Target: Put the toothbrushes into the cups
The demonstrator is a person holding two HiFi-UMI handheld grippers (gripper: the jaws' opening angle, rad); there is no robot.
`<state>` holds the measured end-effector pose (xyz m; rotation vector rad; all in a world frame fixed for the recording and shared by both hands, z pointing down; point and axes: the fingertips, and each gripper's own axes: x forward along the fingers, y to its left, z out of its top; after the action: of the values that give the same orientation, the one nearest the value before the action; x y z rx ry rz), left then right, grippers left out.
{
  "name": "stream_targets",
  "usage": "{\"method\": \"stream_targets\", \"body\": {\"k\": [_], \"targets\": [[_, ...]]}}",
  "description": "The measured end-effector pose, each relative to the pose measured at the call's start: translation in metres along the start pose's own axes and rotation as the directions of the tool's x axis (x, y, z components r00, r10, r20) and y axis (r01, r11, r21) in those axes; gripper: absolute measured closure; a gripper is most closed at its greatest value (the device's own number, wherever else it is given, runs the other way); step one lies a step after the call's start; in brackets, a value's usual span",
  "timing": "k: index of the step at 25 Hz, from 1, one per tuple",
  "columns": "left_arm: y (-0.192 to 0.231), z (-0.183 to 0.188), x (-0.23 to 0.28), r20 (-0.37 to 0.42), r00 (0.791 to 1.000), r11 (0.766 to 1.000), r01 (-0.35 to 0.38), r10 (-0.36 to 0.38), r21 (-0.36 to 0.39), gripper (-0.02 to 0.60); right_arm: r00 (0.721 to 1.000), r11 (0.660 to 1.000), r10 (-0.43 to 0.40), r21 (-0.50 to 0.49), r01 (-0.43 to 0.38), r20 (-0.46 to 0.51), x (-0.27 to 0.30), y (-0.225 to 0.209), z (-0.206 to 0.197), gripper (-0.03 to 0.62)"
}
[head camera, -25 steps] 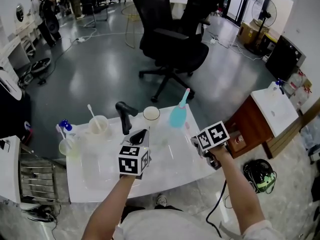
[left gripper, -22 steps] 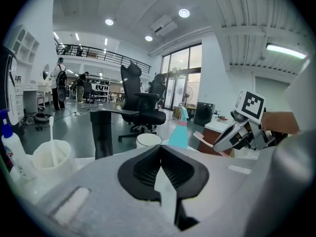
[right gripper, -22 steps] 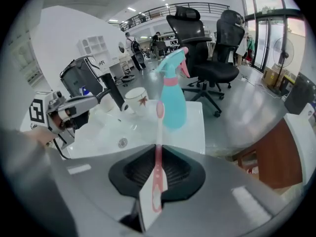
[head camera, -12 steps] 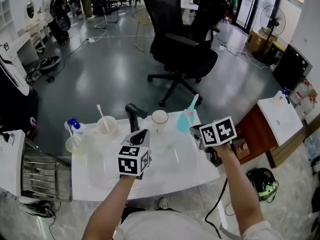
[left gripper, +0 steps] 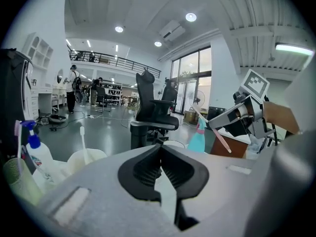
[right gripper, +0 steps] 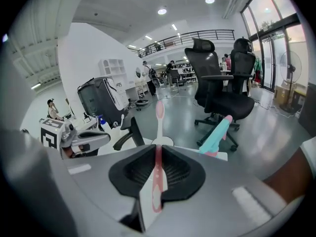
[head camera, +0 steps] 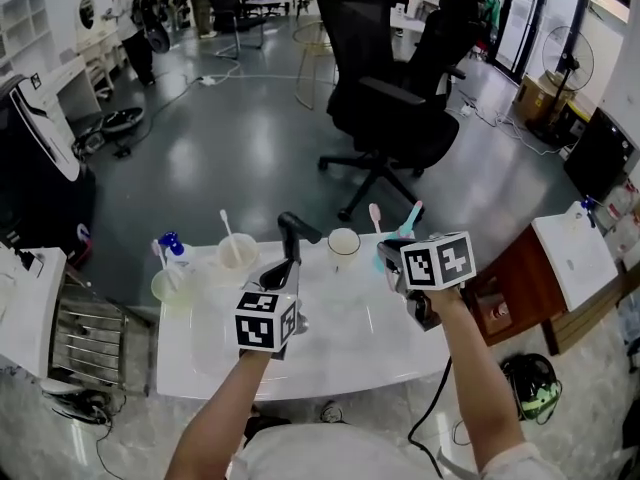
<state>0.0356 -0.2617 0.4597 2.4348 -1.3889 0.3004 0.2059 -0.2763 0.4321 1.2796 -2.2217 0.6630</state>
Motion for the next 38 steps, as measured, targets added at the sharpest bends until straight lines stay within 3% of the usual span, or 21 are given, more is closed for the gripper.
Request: {"method": "stream_targets", "body": {"k": [10, 19, 38], "targets": [[0.027, 0.010, -0.008, 0.004, 1.000, 1.000, -0.015, 0.015, 0.009, 0.578, 0.985, 1.000, 0.009, 0.026, -0.013, 0.172, 0.014, 0.021, 0.049, 0.553], [0.055, 0.013, -0.013, 0.006, 0.999, 0.999, -0.032, 0.032, 0.003, 0.578, 0.964, 0.998, -0.015, 0.065, -0.002, 0.267, 0.035, 0.024, 0.064, 0.553], [0.061, 0.005, 0.001, -0.026, 0.999, 1.000, -0.018, 0.019, 0.019, 0.578, 0.896, 0.997, -0.073, 0.062, 0.051, 0.439, 0.063, 0.006, 0.080, 0.554]]}}
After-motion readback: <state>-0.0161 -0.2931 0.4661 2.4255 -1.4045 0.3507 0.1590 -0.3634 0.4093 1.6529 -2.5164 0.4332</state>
